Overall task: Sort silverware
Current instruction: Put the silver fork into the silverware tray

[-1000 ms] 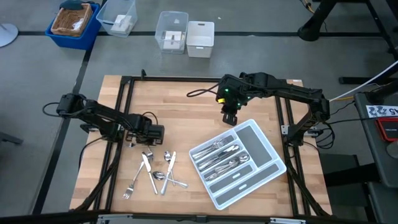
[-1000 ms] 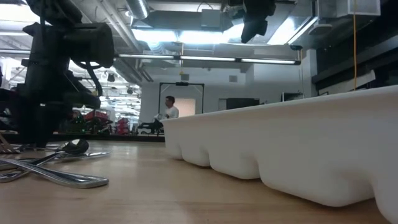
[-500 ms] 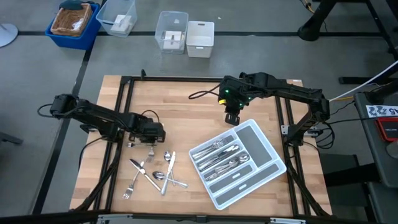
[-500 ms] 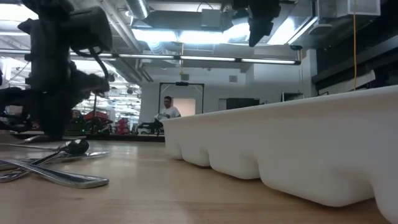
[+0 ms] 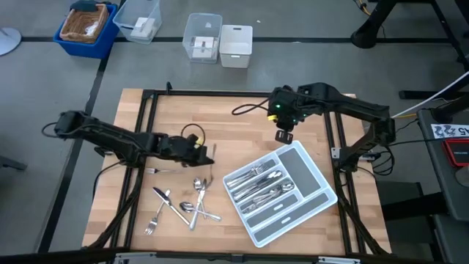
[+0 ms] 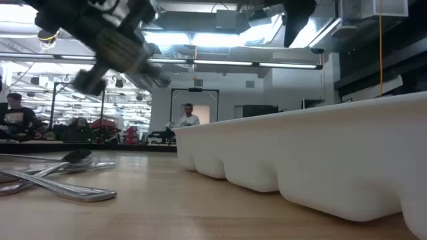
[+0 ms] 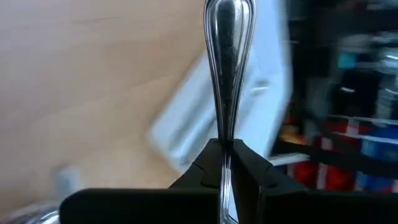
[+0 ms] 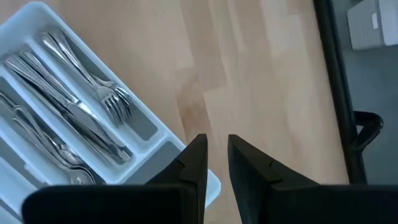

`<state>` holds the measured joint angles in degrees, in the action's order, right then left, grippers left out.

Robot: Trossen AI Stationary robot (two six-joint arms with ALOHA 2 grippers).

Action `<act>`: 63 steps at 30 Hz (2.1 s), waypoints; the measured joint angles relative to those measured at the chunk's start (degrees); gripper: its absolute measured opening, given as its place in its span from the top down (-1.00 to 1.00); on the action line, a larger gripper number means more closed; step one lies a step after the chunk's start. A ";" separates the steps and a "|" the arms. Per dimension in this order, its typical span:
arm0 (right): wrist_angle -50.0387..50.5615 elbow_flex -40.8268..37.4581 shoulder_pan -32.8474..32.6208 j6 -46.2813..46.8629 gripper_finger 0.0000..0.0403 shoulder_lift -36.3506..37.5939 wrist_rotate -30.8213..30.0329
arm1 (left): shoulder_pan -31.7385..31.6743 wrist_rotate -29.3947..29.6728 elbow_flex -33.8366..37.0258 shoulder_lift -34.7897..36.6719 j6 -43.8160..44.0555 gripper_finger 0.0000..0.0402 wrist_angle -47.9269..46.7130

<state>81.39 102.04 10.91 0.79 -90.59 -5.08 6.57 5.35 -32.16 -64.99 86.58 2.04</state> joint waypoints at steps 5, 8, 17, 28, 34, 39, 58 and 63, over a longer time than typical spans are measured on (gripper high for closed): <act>-0.24 0.04 -0.02 -1.54 0.68 1.27 0.88 | 1.04 5.70 0.04 -3.73 -9.28 0.98 16.95; -0.47 0.04 -0.02 -1.57 0.68 1.29 1.61 | 0.85 8.06 -0.02 -6.82 -14.97 0.98 25.71; -4.86 0.04 -0.06 1.44 0.68 1.30 4.02 | 0.41 17.37 -1.87 -16.29 -4.25 0.98 39.01; -13.78 0.00 -0.06 18.03 0.68 1.29 5.72 | -3.04 34.12 -1.95 -18.49 -7.74 0.98 50.35; -20.62 0.00 -0.06 21.63 0.68 0.77 3.96 | -6.47 35.75 -2.21 -18.40 -15.64 0.97 59.88; -28.59 -0.03 -0.06 21.87 0.68 -0.50 4.78 | -8.18 35.50 -3.49 -18.40 -20.24 0.98 61.28; -35.33 -0.02 -0.06 21.95 0.68 -7.44 11.05 | -9.42 34.24 -3.61 -18.43 -20.80 0.98 61.34; -35.48 0.04 -0.06 21.95 0.68 -8.74 11.27 | -9.44 34.29 -3.55 -18.47 -21.18 0.98 61.05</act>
<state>45.91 102.08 10.85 22.74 -99.33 6.20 -2.87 39.64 -35.71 -83.46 65.40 63.09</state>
